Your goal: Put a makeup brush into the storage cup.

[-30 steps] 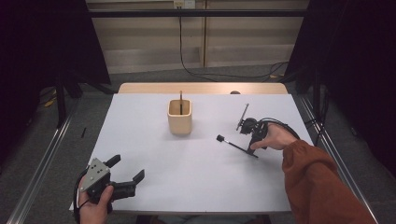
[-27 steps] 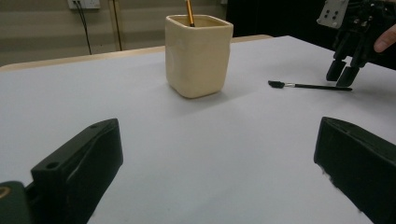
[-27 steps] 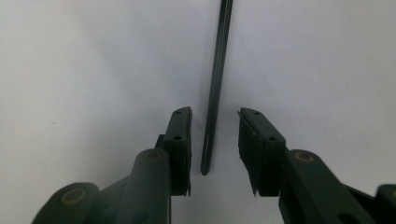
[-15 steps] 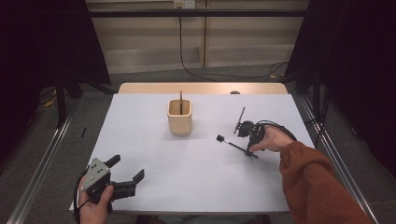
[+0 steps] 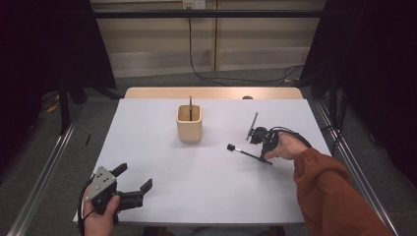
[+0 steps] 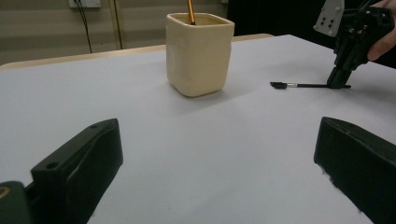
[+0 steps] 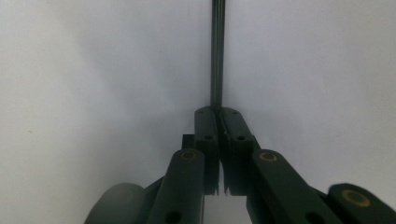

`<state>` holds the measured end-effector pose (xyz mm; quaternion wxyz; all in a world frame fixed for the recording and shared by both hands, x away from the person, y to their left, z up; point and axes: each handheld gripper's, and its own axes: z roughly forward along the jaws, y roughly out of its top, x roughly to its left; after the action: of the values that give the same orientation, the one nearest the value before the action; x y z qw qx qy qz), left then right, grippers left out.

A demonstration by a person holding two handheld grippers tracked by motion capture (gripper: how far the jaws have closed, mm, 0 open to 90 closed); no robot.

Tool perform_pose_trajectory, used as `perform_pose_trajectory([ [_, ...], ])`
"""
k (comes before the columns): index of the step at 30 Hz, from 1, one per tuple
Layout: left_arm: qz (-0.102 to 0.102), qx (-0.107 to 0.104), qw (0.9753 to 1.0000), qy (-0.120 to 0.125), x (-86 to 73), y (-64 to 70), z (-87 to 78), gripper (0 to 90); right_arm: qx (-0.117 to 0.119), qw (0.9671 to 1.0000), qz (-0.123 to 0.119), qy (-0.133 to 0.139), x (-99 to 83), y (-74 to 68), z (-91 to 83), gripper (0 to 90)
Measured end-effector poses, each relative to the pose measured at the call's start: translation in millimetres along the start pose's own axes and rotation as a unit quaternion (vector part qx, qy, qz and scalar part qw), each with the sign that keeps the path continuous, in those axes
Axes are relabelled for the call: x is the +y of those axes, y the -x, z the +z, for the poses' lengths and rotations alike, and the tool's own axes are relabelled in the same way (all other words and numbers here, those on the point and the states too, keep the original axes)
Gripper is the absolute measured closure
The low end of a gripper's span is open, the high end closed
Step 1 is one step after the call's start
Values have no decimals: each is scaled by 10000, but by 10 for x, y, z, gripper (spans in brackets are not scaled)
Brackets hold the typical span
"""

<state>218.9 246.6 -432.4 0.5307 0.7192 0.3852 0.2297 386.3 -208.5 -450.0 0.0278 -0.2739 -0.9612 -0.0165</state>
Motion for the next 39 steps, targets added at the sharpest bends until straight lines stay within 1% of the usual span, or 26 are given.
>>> perform_pose_trajectory([
  [2,8,5,10000,23,4,8,-7,12,17,10000,13,32,-6,2,1,869],
  [4,5,-8,10000,66,7,15,-11,12,80,9999,117,72,-20,20,0,870],
  [7,15,-5,10000,42,7,10,-7,12,79,9999,94,29,-12,27,-2,871],
  [10,24,-6,10000,38,8,7,-9,12,99,9998,175,53,-12,27,-2,872],
  [17,25,6,10000,30,8,5,-7,12,64,9998,194,78,-23,18,-8,872],
  [20,38,14,10000,24,7,2,-7,12,104,9997,178,92,-39,23,-18,872],
  [22,27,5,10000,24,5,1,-3,12,219,9995,184,139,-54,13,-24,872],
  [23,28,-1,10000,20,5,1,-1,12,219,9994,215,155,-60,11,-26,872],
  [24,24,8,10000,20,5,5,0,12,234,9994,188,185,-72,16,-23,872],
  [26,27,3,10000,23,5,7,-2,12,232,9992,246,230,-97,26,-27,872],
  [27,26,5,10000,22,5,7,-1,12,270,9989,268,278,-110,26,-27,872],
  [30,26,8,10000,13,6,3,1,12,258,9981,324,452,-157,32,-51,872],
  [31,28,14,10000,12,6,3,2,12,241,9975,370,553,-179,38,-75,872],
  [33,32,28,10000,17,7,3,1,12,220,9967,382,678,-209,47,-107,872],
  [34,31,40,10000,20,7,2,-1,12,249,9959,446,741,-223,46,-127,872],
  [35,25,50,10000,27,7,0,-4,12,274,9954,430,809,-237,47,-148,872],
  [36,19,42,10000,33,7,-2,-5,12,290,9936,483,974,-253,48,-182,872],
  [37,18,49,10000,26,6,-1,-4,12,371,9909,590,1156,-275,56,-223,872],
  [38,32,34,10000,13,5,0,-1,12,396,9887,622,1305,-298,64,-254,872],
  [39,32,28,10000,3,5,5,3,12,382,9874,658,1391,-316,67,-280,872],
])
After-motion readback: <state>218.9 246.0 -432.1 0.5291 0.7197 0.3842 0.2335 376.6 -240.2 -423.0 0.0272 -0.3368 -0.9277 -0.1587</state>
